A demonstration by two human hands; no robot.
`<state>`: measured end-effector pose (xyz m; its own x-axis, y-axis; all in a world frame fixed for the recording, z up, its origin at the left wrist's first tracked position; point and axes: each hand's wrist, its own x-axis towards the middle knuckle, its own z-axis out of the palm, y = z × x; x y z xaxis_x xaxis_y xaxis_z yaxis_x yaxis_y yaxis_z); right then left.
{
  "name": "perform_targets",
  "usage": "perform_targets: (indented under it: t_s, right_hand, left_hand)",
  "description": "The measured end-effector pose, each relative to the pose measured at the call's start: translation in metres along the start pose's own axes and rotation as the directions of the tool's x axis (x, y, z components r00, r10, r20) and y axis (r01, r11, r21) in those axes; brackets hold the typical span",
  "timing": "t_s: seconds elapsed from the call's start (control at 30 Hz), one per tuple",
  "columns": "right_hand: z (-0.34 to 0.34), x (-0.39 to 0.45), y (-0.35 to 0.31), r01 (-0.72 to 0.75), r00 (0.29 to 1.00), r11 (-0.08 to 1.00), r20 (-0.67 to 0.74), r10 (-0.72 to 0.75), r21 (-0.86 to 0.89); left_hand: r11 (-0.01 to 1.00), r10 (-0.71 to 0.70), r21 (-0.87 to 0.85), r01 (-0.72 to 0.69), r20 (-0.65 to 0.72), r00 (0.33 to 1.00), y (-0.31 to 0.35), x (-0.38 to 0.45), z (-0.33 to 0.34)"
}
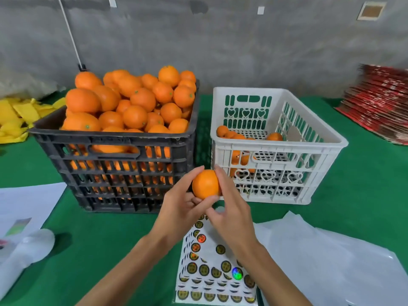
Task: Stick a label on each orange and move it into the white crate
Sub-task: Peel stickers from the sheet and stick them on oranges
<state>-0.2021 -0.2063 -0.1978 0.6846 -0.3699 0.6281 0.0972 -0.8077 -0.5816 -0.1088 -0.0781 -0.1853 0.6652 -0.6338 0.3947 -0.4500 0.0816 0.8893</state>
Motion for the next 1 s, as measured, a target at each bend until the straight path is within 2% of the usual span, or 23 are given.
perform_targets:
  t_s: [0.1,0.17,0.27,0.3,0.37,0.43,0.5,0.57,0.73,0.83,1.0]
  right_hand:
    - [0.003,-0.016,0.015,-0.065,0.982,0.998,0.180,0.059,0.026]
    - [0.001,-0.023,0.022,-0.133,0.940,0.989,0.325,0.107,0.058]
    - [-0.006,-0.039,0.035,-0.248,0.871,0.968,0.448,0.202,0.046]
    - [-0.008,-0.045,0.038,-0.245,0.847,0.969,0.494,0.194,0.038]
    - [-0.010,-0.056,0.043,-0.116,0.814,0.993,0.574,0.084,0.019]
    - [-0.010,-0.060,0.044,0.079,0.803,0.996,0.594,-0.041,-0.038]
    - [-0.009,-0.058,0.042,0.162,0.796,0.977,0.603,-0.046,-0.138]
    - [-0.009,-0.059,0.041,0.157,0.810,0.965,0.586,-0.005,-0.208]
    - [-0.011,-0.060,0.034,0.023,0.841,0.932,0.511,0.178,-0.362]
    - [-0.015,-0.054,0.029,-0.014,0.802,0.907,0.537,0.262,-0.422]
    - [-0.029,-0.049,0.037,-0.002,0.715,0.927,0.647,0.264,-0.376]
  left_hand:
    - [0.993,-0.102,-0.059,0.104,0.022,0.994,-0.025,-0.013,0.008]
    - [0.982,-0.169,-0.084,0.170,0.019,0.986,-0.038,-0.024,0.012]
    - [0.942,-0.273,-0.201,0.268,-0.001,0.962,-0.052,-0.037,0.012]
    - [0.929,-0.295,-0.238,0.283,-0.013,0.955,-0.055,-0.041,0.010]
    - [0.923,-0.304,-0.264,0.281,-0.049,0.952,-0.059,-0.045,0.006]
    - [0.931,-0.297,-0.247,0.269,-0.084,0.951,-0.062,-0.047,0.004]
    - [0.935,-0.298,-0.231,0.269,-0.098,0.950,-0.064,-0.049,0.005]
    - [0.936,-0.290,-0.234,0.263,-0.093,0.952,-0.065,-0.051,0.007]
    - [0.933,-0.264,-0.274,0.233,-0.082,0.961,-0.065,-0.051,0.007]
    - [0.914,-0.272,-0.319,0.249,-0.029,0.962,-0.064,-0.052,0.008]
    - [0.919,-0.279,-0.266,0.292,0.089,0.956,-0.067,-0.056,0.012]
